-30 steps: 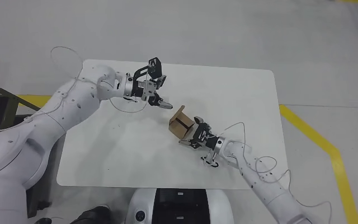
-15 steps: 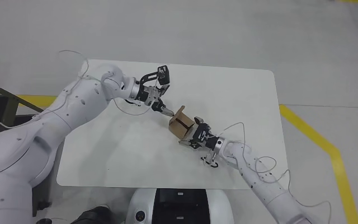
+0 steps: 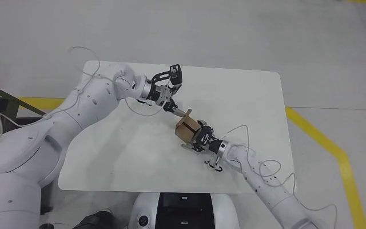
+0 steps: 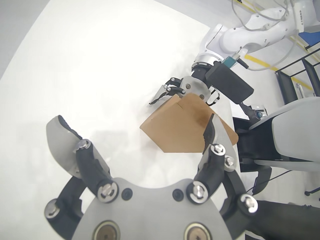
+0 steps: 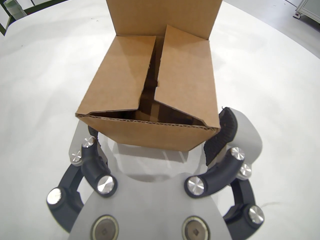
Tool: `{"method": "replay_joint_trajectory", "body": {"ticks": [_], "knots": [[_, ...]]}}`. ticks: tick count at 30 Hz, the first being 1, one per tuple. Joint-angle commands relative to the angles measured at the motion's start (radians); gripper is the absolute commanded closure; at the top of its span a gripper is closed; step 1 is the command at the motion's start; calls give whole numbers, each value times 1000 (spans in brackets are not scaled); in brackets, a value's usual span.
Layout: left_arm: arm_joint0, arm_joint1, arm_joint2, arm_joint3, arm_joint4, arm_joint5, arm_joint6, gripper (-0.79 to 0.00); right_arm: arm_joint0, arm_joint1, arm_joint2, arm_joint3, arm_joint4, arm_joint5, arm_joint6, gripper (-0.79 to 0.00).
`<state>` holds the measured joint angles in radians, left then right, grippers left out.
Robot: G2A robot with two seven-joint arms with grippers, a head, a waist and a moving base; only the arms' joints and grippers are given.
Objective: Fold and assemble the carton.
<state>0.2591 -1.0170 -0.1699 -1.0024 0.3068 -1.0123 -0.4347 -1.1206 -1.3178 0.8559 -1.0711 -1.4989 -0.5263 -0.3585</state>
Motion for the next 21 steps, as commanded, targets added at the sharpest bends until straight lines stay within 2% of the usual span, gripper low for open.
{"method": "replay_joint_trajectory", "body": {"ticks": [1,2,5,7,8,18,21], "knots": [[2,-6,0,6,12,0,-16,-785,9,-6,-12,7,8,3,-2,-748],[2,-9,0,9,13,0,-18,-785,13,-9,-17,9,10,6,-2,-683],[0,-15,0,19,17,0,-14,-785,22,-18,-31,17,20,12,-14,-566],[-1,-18,0,29,23,0,-4,-785,27,-23,-39,29,29,15,-24,-437],[0,-20,0,32,25,0,1,-785,30,-25,-42,36,33,16,-28,-397],[9,-15,-5,95,25,0,83,-785,40,-34,-36,66,67,24,-89,-372],[13,-10,-10,116,24,0,102,-785,42,-30,-28,50,57,14,-88,-422]]}}
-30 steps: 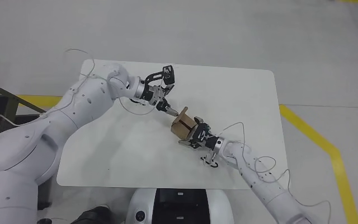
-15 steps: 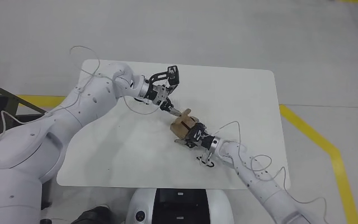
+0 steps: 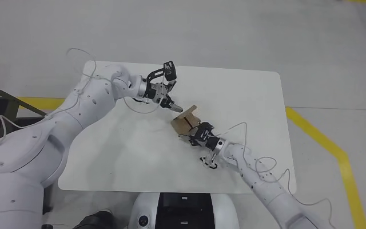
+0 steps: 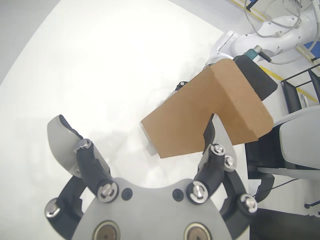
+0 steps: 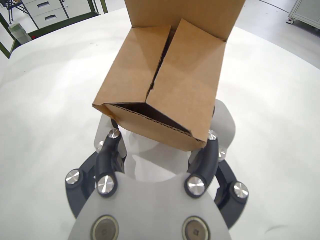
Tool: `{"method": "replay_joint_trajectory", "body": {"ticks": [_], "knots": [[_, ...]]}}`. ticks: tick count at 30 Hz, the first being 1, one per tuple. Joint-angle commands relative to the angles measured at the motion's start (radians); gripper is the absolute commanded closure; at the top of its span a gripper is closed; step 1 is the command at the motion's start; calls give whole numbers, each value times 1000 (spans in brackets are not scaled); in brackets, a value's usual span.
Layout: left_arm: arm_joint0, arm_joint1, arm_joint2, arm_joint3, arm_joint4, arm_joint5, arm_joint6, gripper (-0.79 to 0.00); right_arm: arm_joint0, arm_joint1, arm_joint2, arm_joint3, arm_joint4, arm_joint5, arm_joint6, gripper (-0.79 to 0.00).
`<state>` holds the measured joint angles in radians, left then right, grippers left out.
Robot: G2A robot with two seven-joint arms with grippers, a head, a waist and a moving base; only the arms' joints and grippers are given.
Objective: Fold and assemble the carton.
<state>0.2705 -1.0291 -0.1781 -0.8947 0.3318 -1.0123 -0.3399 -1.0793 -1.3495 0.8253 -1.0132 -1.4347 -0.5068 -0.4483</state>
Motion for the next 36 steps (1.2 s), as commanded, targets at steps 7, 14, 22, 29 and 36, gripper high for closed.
{"method": "replay_joint_trajectory", "body": {"ticks": [7,14,22,29,36], "knots": [[19,14,-6,43,-13,0,20,-785,27,23,21,-46,-84,-101,92,-754],[35,27,-17,67,-37,0,16,-785,40,39,63,-75,-81,-147,150,-785],[40,38,-45,75,-30,0,22,-785,-110,58,107,-157,-63,-10,98,-785],[48,45,-65,72,-27,0,12,-785,-216,56,95,-255,-61,134,83,-785],[51,50,-84,64,-18,0,-6,-785,-193,27,42,-252,-63,293,77,-785]]}}
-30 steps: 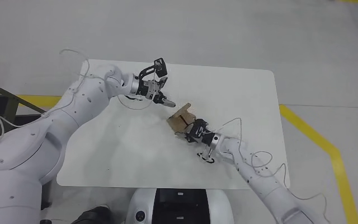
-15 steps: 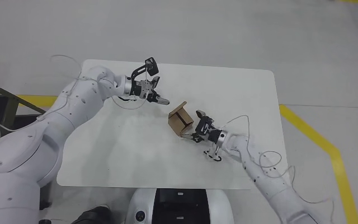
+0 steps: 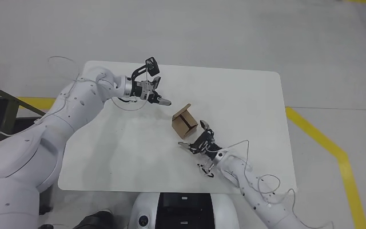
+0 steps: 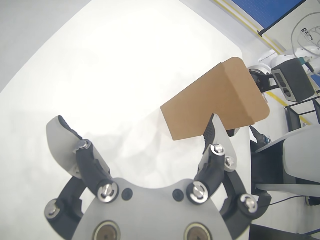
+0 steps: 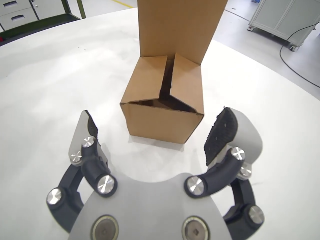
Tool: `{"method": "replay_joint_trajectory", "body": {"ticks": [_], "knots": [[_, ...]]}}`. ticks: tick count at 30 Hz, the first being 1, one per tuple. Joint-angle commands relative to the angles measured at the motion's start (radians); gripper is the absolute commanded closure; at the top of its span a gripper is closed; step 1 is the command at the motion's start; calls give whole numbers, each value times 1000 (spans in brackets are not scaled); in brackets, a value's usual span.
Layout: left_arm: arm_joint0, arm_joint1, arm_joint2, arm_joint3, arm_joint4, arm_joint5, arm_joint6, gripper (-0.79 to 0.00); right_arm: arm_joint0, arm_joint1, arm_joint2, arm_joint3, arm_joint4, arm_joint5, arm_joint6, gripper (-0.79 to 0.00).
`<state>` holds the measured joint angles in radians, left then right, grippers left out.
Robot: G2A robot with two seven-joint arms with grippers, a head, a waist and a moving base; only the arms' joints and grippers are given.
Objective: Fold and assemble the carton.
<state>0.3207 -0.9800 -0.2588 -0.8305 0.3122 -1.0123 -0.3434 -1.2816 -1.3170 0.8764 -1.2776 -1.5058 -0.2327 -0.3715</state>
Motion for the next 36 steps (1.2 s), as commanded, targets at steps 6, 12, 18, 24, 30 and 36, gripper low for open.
{"method": "replay_joint_trajectory", "body": {"ticks": [6,12,18,24,30,36], "knots": [[8,6,-17,6,2,0,-12,-785,49,-32,-40,88,76,39,-16,-785],[13,14,-33,6,0,0,-22,-785,69,-50,-55,157,129,34,-49,-785],[13,17,-46,-5,7,0,-33,-785,91,-67,-66,218,165,24,-88,-717],[14,17,-57,-7,11,0,-37,-785,107,-76,-72,249,165,12,-112,-317],[20,15,-68,-2,22,0,-29,-785,122,-74,-69,245,124,-9,-128,-215],[22,13,-79,9,65,0,-9,-785,114,-54,-37,161,47,-30,-78,-219]]}}
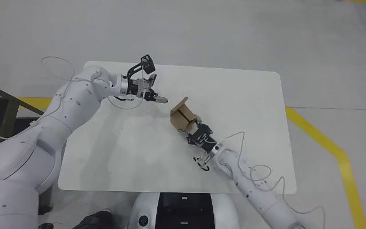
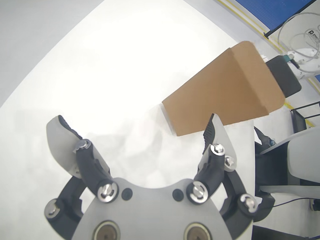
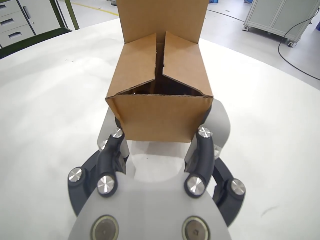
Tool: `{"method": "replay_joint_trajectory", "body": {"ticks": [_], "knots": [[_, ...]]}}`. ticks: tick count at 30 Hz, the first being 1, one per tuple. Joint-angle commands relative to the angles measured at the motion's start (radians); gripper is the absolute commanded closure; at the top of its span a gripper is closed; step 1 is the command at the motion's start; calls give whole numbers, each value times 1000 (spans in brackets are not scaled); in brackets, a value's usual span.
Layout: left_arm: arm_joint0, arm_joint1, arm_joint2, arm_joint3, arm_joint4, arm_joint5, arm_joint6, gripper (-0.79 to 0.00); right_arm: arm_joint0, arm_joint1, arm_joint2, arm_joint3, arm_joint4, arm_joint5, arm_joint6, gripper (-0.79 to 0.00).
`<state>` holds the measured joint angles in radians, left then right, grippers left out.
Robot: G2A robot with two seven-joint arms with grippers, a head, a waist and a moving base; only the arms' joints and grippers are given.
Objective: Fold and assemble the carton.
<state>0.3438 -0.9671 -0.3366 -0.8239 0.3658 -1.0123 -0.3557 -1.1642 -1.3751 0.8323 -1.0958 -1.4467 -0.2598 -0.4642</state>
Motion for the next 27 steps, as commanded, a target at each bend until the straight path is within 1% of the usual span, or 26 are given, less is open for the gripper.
{"method": "replay_joint_trajectory", "body": {"ticks": [1,4,8,12,18,21,23,27], "knots": [[-1,0,-4,5,22,0,10,-785,-7,9,13,-46,-29,-12,33,-222],[0,4,-11,14,46,0,32,-785,-25,27,41,-135,-80,-41,112,-231],[7,13,-25,29,61,0,75,-785,-70,51,82,-270,-135,-90,262,-243],[25,25,-31,-5,48,0,118,-785,-115,68,114,-396,-158,-136,419,-268],[56,44,-7,-85,0,0,122,-785,-148,83,140,-531,-178,-206,644,-332],[65,57,9,-109,-29,0,110,-785,-151,86,148,-566,-161,-234,712,-305],[70,66,17,-124,-53,0,106,-785,-149,88,154,-578,-157,-241,745,-305],[79,89,27,-144,-93,0,99,-785,-146,90,163,-579,-144,-245,779,-299]]}}
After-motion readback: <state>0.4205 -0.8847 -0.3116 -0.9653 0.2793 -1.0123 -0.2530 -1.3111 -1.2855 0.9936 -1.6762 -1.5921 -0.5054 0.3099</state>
